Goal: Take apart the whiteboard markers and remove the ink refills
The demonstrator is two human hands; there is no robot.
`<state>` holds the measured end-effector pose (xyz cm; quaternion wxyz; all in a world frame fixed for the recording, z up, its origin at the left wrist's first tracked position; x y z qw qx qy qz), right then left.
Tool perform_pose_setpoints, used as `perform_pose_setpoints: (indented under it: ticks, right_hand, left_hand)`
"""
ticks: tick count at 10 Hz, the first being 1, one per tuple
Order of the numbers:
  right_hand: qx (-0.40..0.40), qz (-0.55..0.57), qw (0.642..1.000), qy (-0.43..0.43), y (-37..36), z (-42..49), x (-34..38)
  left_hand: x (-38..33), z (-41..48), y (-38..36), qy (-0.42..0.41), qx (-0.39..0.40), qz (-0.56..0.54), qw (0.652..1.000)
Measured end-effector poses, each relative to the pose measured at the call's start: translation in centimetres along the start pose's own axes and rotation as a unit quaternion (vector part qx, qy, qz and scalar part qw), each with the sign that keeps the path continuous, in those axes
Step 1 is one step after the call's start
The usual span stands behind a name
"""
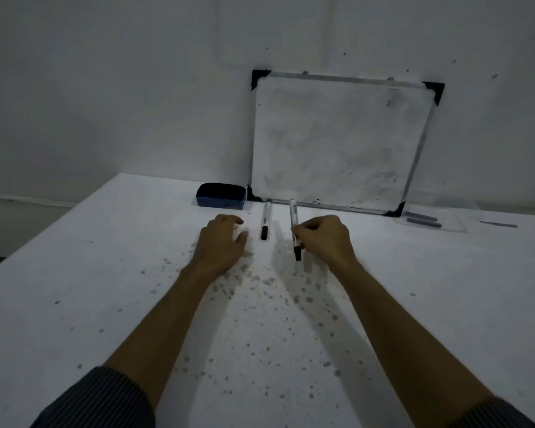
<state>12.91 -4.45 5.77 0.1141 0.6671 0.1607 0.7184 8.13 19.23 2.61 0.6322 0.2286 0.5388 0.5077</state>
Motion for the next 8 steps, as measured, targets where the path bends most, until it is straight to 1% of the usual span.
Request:
perform_pose_setpoints:
  ticks: [1, 2, 3, 4, 6, 7, 8]
  right_hand:
    - [-0.007, -0.033, 0.999, -0.035, -1.8, 2.7, 0.5]
    - [0.000, -0.070, 0.996, -0.061, -3.8, 4.0, 0.4]
    - [-0.010, -0.101, 0.993, -0.058, -5.2, 4.7, 0.5]
    - [-0.017, -0.108, 0.992, -0.067, -5.9, 5.0, 0.6]
    - [-0.042, -0.090, 0.993, -0.060, -6.3, 4.7, 0.2]
    - [-0.025, -0.058, 0.997, -0.042, -5.9, 4.2, -0.3]
    - [-0.006, -0.035, 0.998, -0.044, -4.9, 3.0, -0.9]
  left_hand:
    - [-0.2, -0.4, -1.1, -0.055, 0.011, 0.075, 0.996]
    - [-0.7, -0.2, -1.3, -0.064, 0.021, 0.101, 0.993]
    - [-0.5, 0.0, -1.3, -0.070, 0.020, 0.096, 0.993]
    - [-0.3, 0.1, -1.4, -0.066, 0.020, 0.092, 0.993]
    - [-0.2, 0.0, -1.5, -0.066, 0.028, 0.085, 0.994]
    - [-0.2, -0.2, -1.2, -0.066, 0.019, 0.062, 0.996]
    - [0.0, -0.5, -0.7, -0.042, 0.004, 0.016, 0.999]
Point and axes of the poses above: each hand's wrist, its own z-axis towards the middle knuckle, its own y-axis out of the back of the hand, x = y × z, the point moved 7 cm from there along z, towards the middle knuckle, and after that the axes turned 9 degrees about z, right-handed, at the moved point
